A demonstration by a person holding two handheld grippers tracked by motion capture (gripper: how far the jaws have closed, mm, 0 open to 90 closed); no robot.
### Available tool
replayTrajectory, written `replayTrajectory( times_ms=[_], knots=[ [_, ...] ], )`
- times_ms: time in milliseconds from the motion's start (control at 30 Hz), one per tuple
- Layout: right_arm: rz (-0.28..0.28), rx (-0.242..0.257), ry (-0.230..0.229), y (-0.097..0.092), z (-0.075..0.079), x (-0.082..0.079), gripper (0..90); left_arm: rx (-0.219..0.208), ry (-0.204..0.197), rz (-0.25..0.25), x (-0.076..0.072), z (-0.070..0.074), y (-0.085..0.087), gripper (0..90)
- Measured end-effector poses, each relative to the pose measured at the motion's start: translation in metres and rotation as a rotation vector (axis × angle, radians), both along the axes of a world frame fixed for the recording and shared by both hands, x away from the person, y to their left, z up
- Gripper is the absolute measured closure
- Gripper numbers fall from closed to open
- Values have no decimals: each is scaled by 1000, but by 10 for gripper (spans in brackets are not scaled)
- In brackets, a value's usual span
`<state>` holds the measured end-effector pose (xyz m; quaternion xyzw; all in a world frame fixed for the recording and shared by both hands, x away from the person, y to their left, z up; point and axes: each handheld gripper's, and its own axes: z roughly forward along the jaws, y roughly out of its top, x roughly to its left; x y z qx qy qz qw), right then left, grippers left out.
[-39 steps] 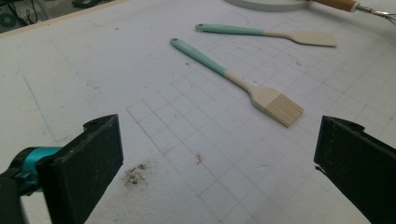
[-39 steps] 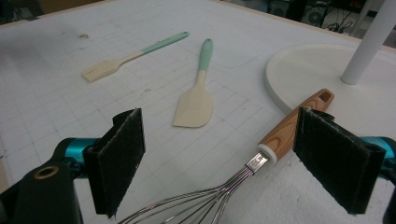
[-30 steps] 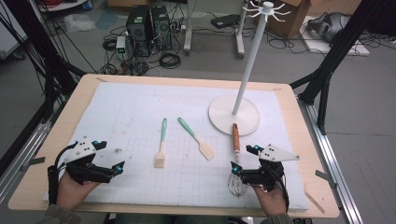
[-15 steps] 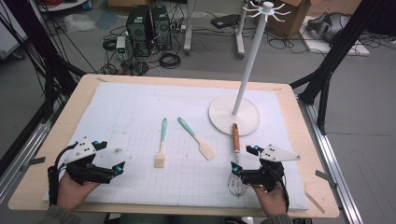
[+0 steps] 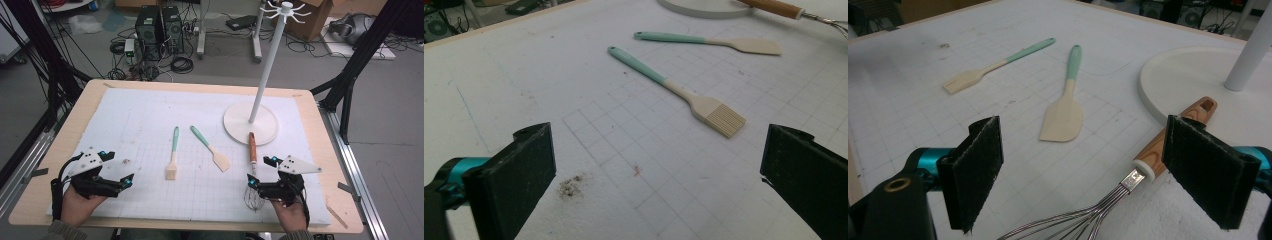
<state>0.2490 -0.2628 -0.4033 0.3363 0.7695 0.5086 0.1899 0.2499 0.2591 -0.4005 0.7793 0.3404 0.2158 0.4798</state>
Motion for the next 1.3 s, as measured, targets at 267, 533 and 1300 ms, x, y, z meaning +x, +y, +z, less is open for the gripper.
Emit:
replayTrajectory(
  times_ms=[267,533,1300],
  knots=[
    [-6,9,-2,-1,0,-2,157,-5,-6,0,-1,1,-1,18],
    [3,4,3,2,0,-1,158,-4,-8,7,-2,1,1,17],
    [-2,9,-1,1,0,-2,159,-3,-10,4,-2,1,0,18]
  ],
)
